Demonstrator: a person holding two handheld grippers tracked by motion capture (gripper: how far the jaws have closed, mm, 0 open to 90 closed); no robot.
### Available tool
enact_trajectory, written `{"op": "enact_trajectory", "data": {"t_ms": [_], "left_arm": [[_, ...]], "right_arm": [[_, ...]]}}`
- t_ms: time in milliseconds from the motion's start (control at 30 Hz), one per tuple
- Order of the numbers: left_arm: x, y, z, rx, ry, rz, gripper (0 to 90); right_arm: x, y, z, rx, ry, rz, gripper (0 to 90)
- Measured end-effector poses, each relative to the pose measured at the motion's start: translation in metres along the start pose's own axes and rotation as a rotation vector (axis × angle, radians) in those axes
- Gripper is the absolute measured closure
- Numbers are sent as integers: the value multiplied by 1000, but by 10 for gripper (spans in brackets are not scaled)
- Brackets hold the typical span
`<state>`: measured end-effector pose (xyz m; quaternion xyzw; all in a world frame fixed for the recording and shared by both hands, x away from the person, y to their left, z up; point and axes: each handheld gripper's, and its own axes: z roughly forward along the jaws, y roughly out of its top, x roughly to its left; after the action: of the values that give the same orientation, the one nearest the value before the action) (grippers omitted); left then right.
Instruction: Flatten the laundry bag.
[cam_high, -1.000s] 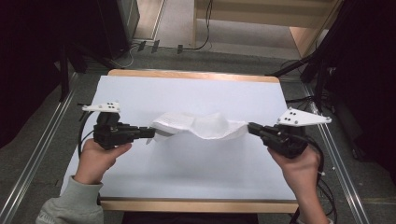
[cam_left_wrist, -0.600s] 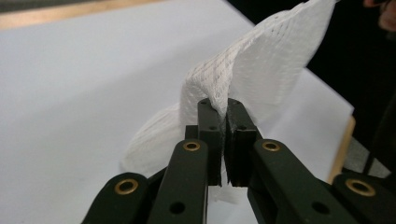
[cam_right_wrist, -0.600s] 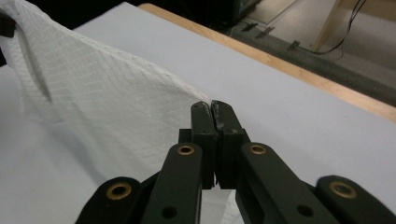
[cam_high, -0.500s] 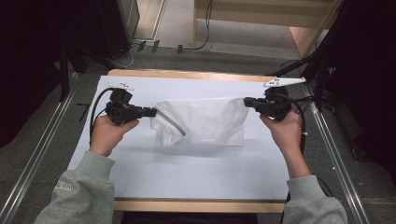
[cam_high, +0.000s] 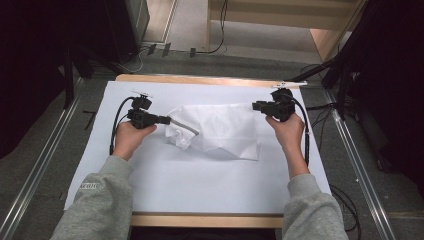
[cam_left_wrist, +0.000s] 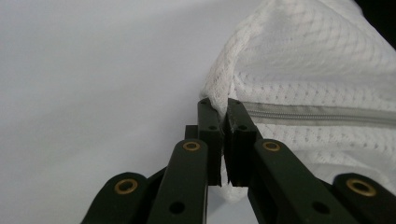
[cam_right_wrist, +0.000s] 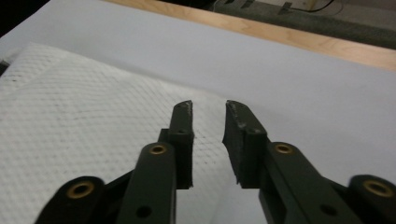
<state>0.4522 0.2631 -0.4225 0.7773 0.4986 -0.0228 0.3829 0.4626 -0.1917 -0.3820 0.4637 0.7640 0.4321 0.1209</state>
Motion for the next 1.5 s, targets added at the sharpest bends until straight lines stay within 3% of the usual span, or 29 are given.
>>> {"op": "enact_trajectory", "data": {"t_ms": [167, 400, 467, 533, 767, 967, 1067, 1367, 1500], "left_arm": [[13, -6, -4, -14, 24, -43, 874], [34, -19, -19, -34, 89, -103, 864], [37, -22, -26, -67, 79, -101, 825], [35, -25, -33, -84, 67, -89, 729], [20, -33, -66, -132, 95, -32, 538], [-7, -41, -83, -162, 67, 27, 518], [-22, -44, -81, -161, 30, 42, 490], [-54, -52, -55, -94, 2, 104, 475], [-62, -49, -38, -69, -6, 118, 461]], "right_arm": [[13, -10, -17, -21, 4, -29, 680], [38, -57, -22, 12, 33, -68, 712], [42, -67, -23, 34, 45, -72, 716], [47, -75, -25, 40, 65, -63, 717], [68, -88, -27, 66, 108, -95, 714], [85, -92, -15, 88, 137, -140, 695], [86, -91, -8, 100, 140, -147, 689], [80, -87, 1, 108, 145, -123, 679], [80, -88, 2, 120, 143, -125, 673]]}}
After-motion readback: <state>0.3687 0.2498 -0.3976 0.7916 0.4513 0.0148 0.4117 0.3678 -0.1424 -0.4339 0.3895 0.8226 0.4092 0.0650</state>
